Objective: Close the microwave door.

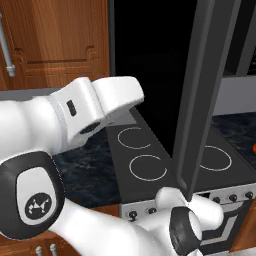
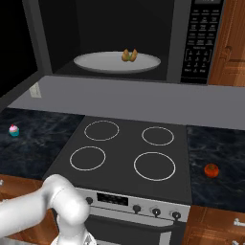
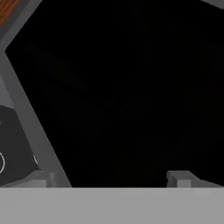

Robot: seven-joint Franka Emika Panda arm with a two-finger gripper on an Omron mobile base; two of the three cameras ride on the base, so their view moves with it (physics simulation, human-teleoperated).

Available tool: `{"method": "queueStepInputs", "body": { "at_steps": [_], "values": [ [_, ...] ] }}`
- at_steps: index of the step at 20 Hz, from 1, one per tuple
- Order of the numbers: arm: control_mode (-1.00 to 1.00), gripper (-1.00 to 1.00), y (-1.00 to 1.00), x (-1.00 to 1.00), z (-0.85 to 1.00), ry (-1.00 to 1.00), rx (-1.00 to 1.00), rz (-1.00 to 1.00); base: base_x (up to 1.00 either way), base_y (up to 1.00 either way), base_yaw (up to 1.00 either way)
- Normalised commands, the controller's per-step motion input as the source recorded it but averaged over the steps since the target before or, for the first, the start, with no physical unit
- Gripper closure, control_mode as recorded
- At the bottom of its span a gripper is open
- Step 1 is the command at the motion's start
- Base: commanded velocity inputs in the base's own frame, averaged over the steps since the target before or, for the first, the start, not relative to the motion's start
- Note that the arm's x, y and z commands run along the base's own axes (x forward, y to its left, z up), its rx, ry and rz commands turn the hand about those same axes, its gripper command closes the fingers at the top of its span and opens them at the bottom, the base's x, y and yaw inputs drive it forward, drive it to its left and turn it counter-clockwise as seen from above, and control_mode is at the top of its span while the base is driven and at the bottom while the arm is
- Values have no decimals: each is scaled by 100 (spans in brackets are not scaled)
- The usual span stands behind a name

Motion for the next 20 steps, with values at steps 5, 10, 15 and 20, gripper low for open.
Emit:
{"method": "queueStepInputs", "body": {
  "at_steps": [5, 10, 15, 20],
  "values": [
    [-100, -100, -91, 57, 8, 3, -4, -2, 0, 0, 0],
    [-100, -100, -98, 88, 0, -1, 0, 0, 0, 0, 0],
    [-100, -100, -100, 98, 0, -1, 0, 0, 0, 0, 0],
    [-100, -100, -97, 98, 0, 0, 0, 2, 0, 0, 0]
  ]
}}
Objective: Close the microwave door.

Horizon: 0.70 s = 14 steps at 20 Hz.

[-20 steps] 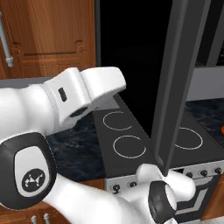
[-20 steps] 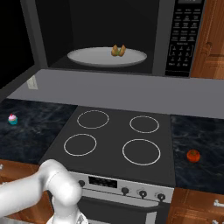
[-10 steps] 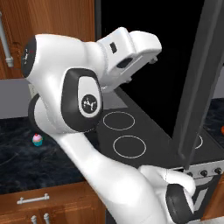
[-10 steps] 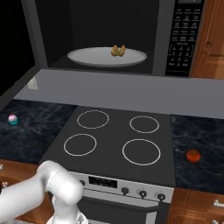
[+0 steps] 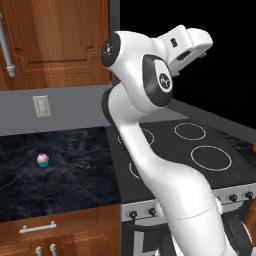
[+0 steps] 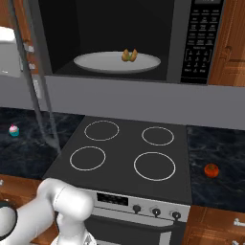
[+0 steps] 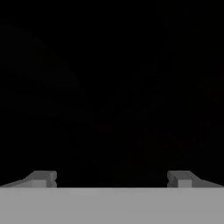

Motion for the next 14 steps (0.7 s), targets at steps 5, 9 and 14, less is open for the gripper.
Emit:
{"method": "queueStepInputs", "body": {
  "at_steps": [5, 9, 14],
  "values": [
    [-100, -100, -75, 99, 19, -4, 0, 8, 0, 0, 0],
    [-100, -100, -71, 70, 24, -8, 0, 12, 0, 0, 0],
    [-100, -100, -59, 76, 4, -8, 7, 24, 0, 0, 0]
  ]
}}
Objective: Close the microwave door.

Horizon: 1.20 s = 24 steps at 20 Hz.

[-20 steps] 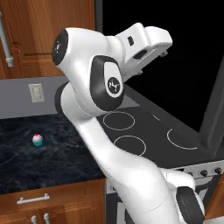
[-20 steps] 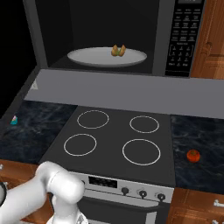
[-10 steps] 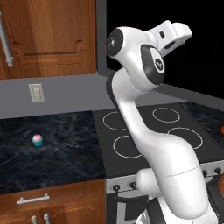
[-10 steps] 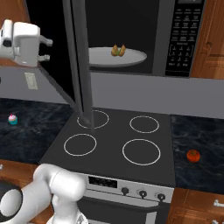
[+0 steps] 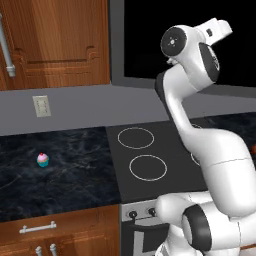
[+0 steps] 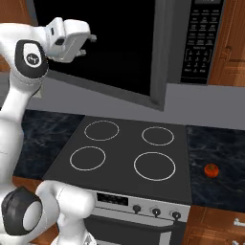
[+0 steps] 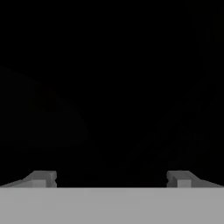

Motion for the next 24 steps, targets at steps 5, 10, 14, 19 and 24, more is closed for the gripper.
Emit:
{"method": "queueStepInputs", "body": {
  "at_steps": [5, 10, 14, 19, 24],
  "values": [
    [-100, -100, -31, 84, 0, -7, 6, 26, 0, 0, 0],
    [-100, -100, -14, 89, 0, -7, 4, 22, 0, 0, 0],
    [-100, -100, -3, 76, 0, -4, 0, 18, 0, 0, 0],
    [-100, -100, 0, 25, 0, -2, 0, 14, 0, 0, 0],
    [-100, -100, 0, 0, 0, 0, 0, 3, 0, 0, 0]
  ]
}}
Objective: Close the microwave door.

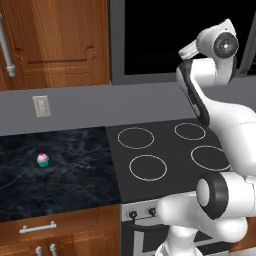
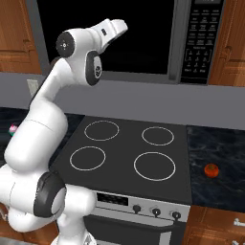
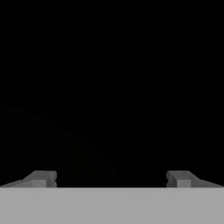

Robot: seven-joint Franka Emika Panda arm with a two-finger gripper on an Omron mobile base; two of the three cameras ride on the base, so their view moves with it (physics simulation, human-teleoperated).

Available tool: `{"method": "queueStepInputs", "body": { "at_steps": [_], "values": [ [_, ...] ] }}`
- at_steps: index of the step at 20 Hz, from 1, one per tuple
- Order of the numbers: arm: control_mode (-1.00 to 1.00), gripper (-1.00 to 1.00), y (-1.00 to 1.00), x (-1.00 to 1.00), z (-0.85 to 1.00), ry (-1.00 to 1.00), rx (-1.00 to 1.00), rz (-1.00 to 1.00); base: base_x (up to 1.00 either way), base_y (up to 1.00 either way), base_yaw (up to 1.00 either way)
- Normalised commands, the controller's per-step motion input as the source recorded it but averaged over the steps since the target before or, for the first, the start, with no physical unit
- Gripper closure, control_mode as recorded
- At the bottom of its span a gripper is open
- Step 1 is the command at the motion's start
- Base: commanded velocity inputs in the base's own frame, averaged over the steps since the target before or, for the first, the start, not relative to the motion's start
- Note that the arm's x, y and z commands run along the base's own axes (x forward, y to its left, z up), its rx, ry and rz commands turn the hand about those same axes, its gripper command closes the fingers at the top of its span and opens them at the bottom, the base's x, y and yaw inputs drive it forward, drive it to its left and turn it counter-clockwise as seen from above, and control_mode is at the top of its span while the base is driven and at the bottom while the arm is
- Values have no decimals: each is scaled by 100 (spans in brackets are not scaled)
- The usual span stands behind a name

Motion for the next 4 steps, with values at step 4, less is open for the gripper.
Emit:
{"method": "queueStepInputs", "body": {
  "at_steps": [4],
  "values": [
    [-100, -100, 0, 14, 0, 0, 0, 0, 0, 0, 0]
  ]
}}
